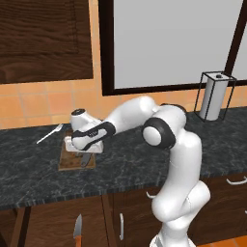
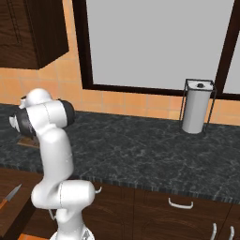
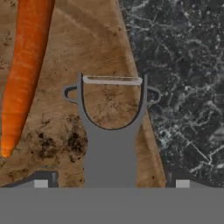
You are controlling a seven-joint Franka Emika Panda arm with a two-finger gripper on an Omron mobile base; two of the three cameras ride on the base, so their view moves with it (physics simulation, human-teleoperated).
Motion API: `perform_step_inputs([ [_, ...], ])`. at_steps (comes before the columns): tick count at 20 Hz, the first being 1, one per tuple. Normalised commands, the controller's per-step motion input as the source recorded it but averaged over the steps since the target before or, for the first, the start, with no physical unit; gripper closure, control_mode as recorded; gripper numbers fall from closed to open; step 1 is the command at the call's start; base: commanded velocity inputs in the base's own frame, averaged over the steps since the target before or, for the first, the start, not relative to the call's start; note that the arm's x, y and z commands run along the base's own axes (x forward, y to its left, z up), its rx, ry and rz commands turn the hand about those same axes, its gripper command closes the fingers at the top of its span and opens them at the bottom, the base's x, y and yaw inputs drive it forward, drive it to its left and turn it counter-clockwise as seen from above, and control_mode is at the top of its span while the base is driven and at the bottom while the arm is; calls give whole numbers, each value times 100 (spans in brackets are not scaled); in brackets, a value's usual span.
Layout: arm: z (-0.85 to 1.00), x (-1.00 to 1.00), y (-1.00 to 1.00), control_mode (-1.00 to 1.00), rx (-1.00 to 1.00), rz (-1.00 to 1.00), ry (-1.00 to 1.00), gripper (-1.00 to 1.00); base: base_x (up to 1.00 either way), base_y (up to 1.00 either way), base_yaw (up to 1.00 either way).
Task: Place the appropriate cutting tool for cutting the carrot skin on the cutting board.
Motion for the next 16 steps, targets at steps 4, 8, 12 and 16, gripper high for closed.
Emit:
perform_step_inputs([
  [4, 97, -50, -32, -100, 5, 1, -1, -100, 0, 0, 0],
  [8, 71, -94, -81, -100, 1, 13, -1, -100, 0, 0, 0],
  [12, 43, -100, -100, -100, 0, 24, -7, -100, 0, 0, 0],
  [16, 41, -100, -100, -100, 0, 27, -11, -100, 0, 0, 0],
])
